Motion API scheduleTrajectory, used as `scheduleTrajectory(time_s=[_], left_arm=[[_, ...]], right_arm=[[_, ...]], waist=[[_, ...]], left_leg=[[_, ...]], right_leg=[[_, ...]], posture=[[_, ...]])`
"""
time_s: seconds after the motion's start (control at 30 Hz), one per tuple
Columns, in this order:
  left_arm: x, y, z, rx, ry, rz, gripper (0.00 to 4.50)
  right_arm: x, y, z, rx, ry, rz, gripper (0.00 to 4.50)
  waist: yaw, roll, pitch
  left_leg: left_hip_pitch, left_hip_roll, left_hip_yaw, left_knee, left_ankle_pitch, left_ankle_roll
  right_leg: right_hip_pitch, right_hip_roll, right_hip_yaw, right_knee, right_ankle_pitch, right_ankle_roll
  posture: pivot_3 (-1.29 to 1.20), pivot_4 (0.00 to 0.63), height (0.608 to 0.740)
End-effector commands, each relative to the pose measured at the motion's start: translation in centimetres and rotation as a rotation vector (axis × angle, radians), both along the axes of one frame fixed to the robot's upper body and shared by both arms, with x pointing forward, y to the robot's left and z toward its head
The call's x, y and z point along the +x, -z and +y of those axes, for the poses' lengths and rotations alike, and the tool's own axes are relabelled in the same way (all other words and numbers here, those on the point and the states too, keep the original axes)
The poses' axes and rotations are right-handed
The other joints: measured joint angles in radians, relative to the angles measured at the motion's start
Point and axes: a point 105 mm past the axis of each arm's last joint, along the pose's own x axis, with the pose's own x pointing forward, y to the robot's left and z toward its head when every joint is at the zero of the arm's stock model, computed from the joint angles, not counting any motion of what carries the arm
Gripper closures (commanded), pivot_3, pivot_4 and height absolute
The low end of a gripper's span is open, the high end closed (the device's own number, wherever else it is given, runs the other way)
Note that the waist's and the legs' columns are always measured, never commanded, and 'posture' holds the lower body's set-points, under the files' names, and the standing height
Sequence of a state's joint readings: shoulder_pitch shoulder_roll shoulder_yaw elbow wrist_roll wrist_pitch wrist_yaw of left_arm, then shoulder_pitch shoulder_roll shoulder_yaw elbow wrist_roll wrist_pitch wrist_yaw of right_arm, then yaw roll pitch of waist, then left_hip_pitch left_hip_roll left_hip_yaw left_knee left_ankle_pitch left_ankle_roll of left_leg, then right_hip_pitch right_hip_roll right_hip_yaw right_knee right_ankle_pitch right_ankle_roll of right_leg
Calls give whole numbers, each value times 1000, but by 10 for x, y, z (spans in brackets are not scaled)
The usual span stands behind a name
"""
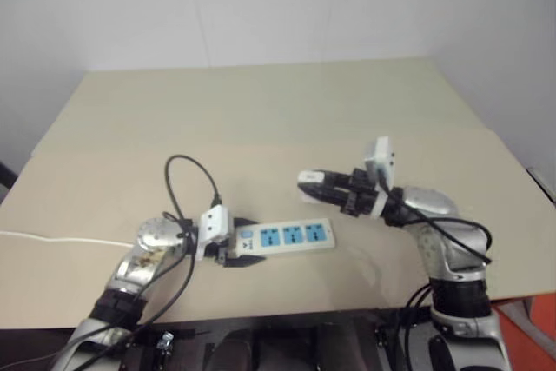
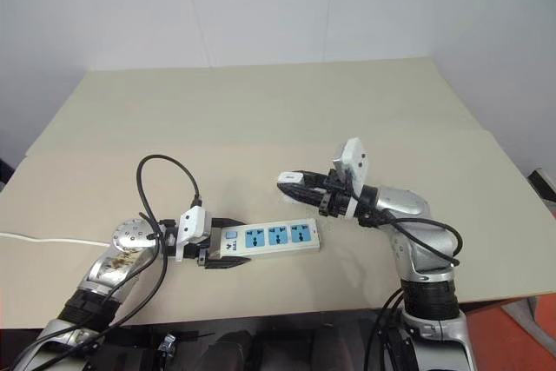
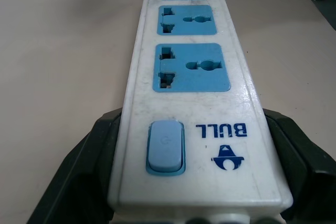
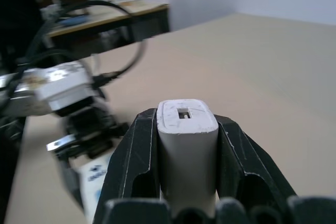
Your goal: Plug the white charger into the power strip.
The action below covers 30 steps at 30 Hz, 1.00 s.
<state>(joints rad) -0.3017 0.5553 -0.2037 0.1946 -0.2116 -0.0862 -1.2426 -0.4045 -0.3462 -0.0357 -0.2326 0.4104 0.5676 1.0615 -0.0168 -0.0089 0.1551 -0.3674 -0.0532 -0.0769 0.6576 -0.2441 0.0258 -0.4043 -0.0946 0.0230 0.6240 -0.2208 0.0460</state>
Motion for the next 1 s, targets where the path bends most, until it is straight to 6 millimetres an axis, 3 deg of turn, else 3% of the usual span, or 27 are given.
scheduleTrajectory(time_s=[0.03,0.6,1.0], left_arm=[[-2,13,3,43,12,39,1188],[4,16,5,54,26,47,1188],[5,14,8,65,41,54,1188]], right_arm=[[-8,-4,8,21,-73,-42,3363],[4,34,46,-1,-121,-97,3363],[0,35,56,33,-134,-67,3363]], waist=[[1,0,0],[2,0,0],[1,0,0]], left_leg=[[0,0,0,0,0,0],[1,0,0,0,0,0],[1,0,0,0,0,0]], right_leg=[[0,0,0,0,0,-1],[0,0,0,0,3,-4],[0,1,0,0,3,-5]], posture=[[0,150,740],[0,150,740],[0,150,740]])
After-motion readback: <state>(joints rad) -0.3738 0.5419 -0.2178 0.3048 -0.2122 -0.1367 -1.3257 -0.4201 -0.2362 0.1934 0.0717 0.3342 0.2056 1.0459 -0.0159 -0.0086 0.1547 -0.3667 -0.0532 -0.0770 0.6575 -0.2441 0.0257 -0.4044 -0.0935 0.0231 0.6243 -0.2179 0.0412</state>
